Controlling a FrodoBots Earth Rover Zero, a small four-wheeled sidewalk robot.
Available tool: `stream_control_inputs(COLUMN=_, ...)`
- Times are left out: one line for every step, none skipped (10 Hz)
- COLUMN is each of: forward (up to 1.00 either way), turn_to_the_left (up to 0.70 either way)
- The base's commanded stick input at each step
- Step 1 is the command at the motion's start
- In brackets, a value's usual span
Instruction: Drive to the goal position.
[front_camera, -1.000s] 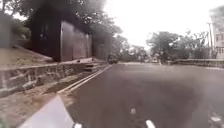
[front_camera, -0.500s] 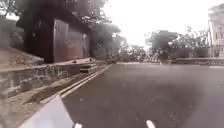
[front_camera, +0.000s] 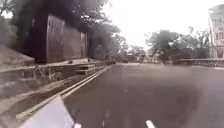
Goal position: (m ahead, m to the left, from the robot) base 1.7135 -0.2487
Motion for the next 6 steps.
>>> stream_control_inputs(forward=1.00, turn_to_the_left=0.00)
stream_control_inputs(forward=1.00, turn_to_the_left=-0.01)
stream_control_inputs(forward=1.00, turn_to_the_left=-0.07)
stream_control_inputs(forward=1.00, turn_to_the_left=-0.09)
stream_control_inputs(forward=1.00, turn_to_the_left=-0.02)
stream_control_inputs(forward=1.00, turn_to_the_left=0.00)
